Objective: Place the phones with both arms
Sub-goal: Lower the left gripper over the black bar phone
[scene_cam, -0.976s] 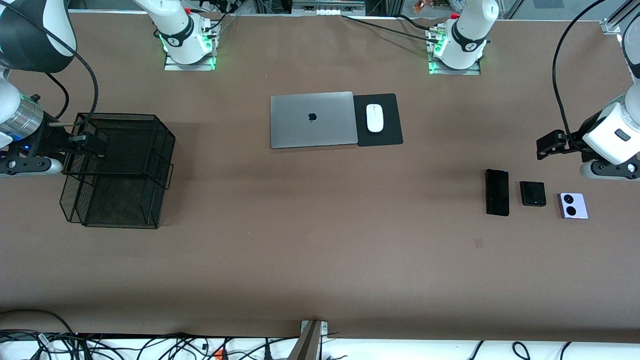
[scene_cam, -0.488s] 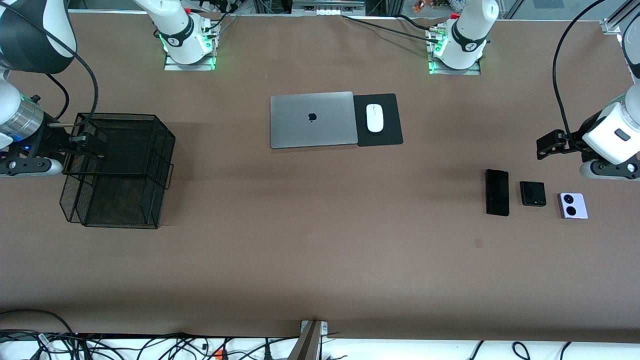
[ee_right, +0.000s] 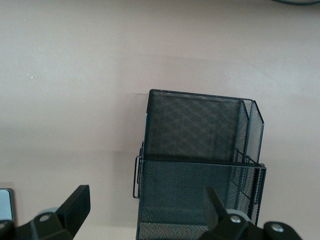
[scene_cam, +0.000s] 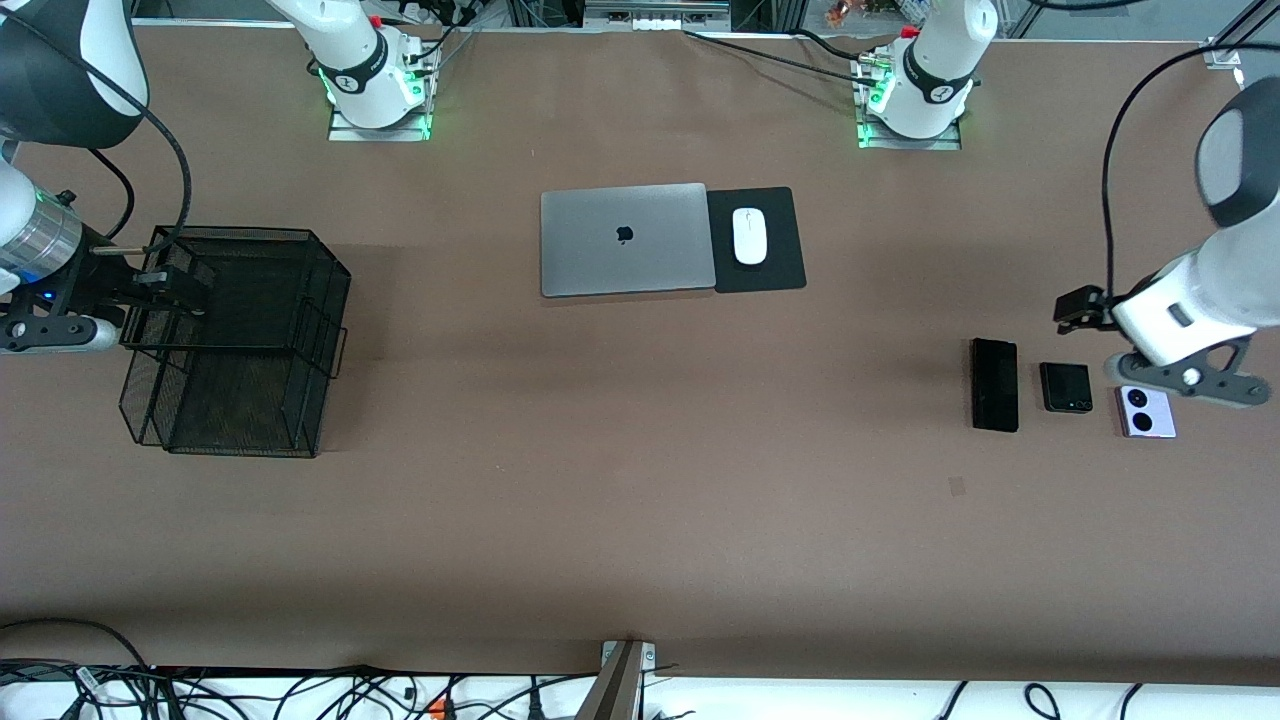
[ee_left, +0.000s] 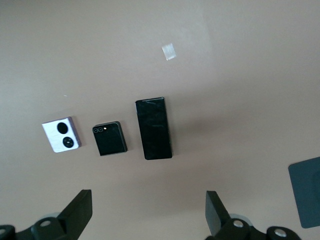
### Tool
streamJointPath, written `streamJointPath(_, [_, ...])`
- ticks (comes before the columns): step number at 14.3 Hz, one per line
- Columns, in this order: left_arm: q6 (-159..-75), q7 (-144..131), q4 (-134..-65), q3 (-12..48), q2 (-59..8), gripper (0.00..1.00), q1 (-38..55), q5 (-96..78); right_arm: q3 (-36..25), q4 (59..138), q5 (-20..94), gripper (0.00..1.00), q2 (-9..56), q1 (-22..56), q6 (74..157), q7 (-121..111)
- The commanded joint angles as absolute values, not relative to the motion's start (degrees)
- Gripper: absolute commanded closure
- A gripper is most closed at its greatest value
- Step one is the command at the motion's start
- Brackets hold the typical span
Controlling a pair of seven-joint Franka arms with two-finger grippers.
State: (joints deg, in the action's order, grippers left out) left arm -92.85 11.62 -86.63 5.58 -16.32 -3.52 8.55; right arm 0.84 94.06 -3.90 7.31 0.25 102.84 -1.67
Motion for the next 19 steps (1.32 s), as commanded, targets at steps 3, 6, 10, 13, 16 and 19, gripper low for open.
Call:
streamJointPath(3, [-98.5,13.88,-90.59,5.98,-18.1,0.0,-3.25,12.65,0.97,92.81,-2.9,0.0,7.82,0.18,101.78,-1.23])
streamJointPath(6, [-109.48,14.06,-98.24,6.06,-17.49,0.0,-5.53,12.57,0.88,92.9,-2.99,0.0,7.82,0.18,101.78,-1.23])
streamJointPath(10, [-123.38,13.28,-107.56,6.15,-17.31,0.0,-9.31,11.95,0.97,93.08,-2.9,0.0,7.82,0.18,100.64,-0.71])
streamJointPath(13, [-126.37,11.16,-110.11,6.15,-18.1,0.0,-12.21,8.27,0.97,93.08,-2.9,0.0,7.82,0.26,100.55,-0.7])
streamJointPath(16, [-133.92,7.92,-116.26,6.24,-18.98,0.0,-12.04,8.09,0.97,93.08,-2.9,0.0,7.82,0.26,100.46,-0.7])
streamJointPath(19, [-135.97,7.29,-118.47,6.5,-20.47,0.0,-11.43,8.09,0.97,93.16,-2.9,0.0,7.82,0.26,100.55,-0.62])
